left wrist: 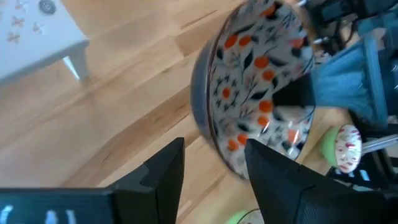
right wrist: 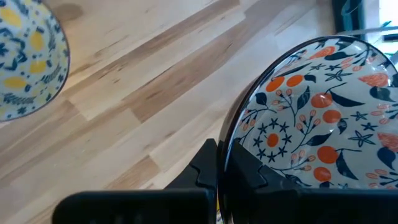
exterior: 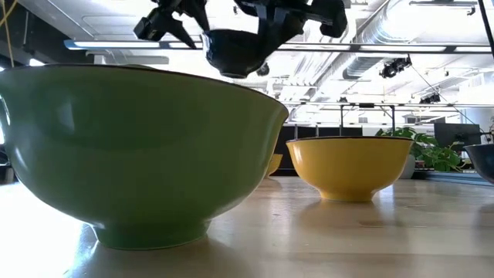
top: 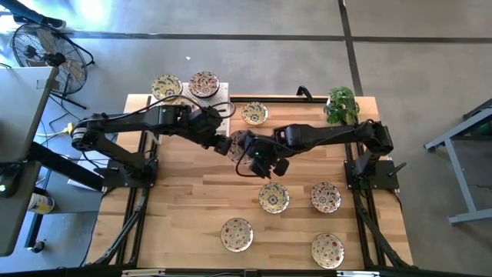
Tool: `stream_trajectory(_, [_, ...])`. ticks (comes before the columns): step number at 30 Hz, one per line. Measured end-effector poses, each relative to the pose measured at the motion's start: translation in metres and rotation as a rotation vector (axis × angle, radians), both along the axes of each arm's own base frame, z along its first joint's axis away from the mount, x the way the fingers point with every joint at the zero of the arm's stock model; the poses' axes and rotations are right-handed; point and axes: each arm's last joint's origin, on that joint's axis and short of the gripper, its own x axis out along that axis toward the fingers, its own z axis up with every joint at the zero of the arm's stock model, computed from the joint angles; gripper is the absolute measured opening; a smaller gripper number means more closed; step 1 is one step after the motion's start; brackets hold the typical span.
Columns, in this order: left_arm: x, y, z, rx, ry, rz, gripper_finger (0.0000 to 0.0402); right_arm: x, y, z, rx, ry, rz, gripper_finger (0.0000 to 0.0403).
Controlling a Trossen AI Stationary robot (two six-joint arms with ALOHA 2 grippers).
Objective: Pick & Place Mini bowls
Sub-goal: Stack the green patterned bowl on top of the green patterned bowl on the shelf
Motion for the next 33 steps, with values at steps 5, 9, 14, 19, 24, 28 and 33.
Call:
stream_trajectory(5, [0.0004,0.0001,0.0012,0.001,-0.013,0.004,0.0156,0.0014,0.0045,0.0010,-0.002,-0.021,0.003,0.0003])
stream_trajectory(9, [0.0008,0.0002,0.0017,0.010,-0.018,-0.004,0.0111,0.0021,0.0045,0.0015,-0.005,-0.030,0.003,0.0005])
stream_trajectory(14, [0.0004,0.0004,0.0013,0.026,-0.011,-0.015,0.0051,0.0021,0.0046,0.0015,-0.006,-0.030,0.004,0.0005])
stream_trajectory(19, [0.0002,0.0001,0.0010,0.014,-0.009,-0.017,0.0042,0.0025,0.0048,0.0016,-0.004,-0.034,0.008,0.0005])
stream_trajectory(24, [0.0006,-0.0003,0.0012,0.002,-0.014,-0.020,0.0087,0.0028,0.0049,0.0018,-0.011,-0.034,0.028,0.0004])
stream_trajectory(28, [0.0008,-0.0009,0.0014,-0.014,-0.019,-0.034,0.0121,0.0031,0.0062,0.0019,-0.015,-0.038,0.038,0.0005])
stream_trajectory(33, [0.0005,-0.0017,0.0011,-0.025,-0.015,-0.061,0.0116,0.0031,0.0070,0.0021,-0.023,-0.036,0.060,0.0005])
